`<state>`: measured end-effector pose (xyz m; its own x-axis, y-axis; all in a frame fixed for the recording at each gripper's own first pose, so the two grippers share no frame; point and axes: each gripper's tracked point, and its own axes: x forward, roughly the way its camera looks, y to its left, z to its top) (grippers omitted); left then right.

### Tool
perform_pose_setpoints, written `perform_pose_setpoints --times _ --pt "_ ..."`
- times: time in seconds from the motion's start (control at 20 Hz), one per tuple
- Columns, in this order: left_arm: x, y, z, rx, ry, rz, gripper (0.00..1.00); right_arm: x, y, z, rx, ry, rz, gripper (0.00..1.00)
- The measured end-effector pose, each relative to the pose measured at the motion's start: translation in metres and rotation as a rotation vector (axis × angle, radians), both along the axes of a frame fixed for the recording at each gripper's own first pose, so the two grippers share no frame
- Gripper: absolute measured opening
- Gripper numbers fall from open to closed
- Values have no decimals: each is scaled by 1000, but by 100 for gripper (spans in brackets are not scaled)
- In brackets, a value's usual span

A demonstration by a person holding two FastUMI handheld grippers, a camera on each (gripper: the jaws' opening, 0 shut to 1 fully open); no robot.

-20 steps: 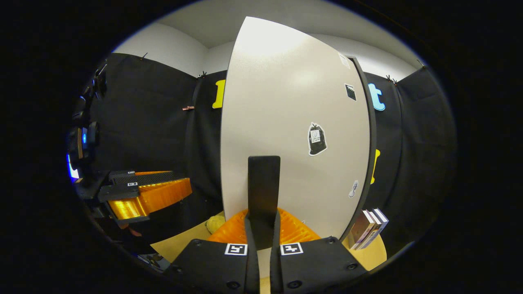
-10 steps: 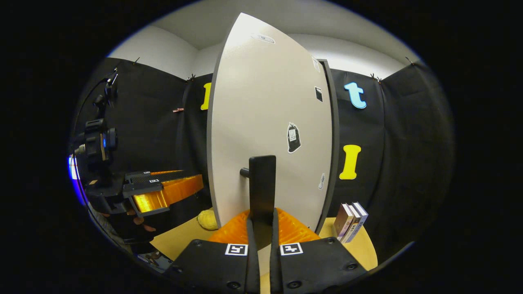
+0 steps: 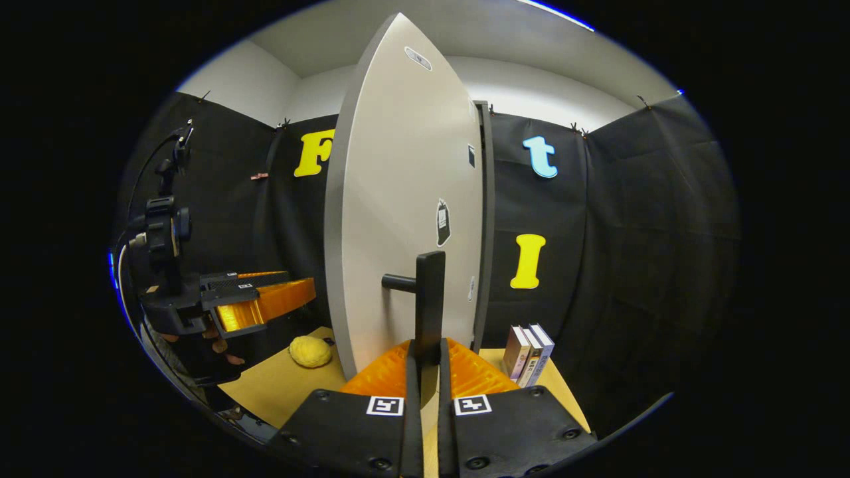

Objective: Open the cabinet door with the right hand, grasp the bottle in the cabinet with the left hand and place it on the coaster, then close the cabinet door with the right hand.

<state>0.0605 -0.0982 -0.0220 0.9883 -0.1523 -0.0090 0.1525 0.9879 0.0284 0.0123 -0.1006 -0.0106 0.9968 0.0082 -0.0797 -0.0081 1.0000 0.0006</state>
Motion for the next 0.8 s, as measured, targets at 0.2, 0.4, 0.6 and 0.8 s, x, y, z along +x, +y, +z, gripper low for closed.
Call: perform_pose_setpoints --times 0.2,0.4,0.6,0.8 --pt "21 0 -2 -20 -6 4 81 -8 -37 0 -24 1 -56 12" --pt "47 -1 3 -34 -33 1 81 -10 -68 2 -66 3 -111 7" --pt "86 -4 -2 -4 -41 -10 77 -17 -88 1 -6 14 -120 7" --pt "134 -11 -14 11 -29 -35 77 -20 -102 0 34 16 -120 7"
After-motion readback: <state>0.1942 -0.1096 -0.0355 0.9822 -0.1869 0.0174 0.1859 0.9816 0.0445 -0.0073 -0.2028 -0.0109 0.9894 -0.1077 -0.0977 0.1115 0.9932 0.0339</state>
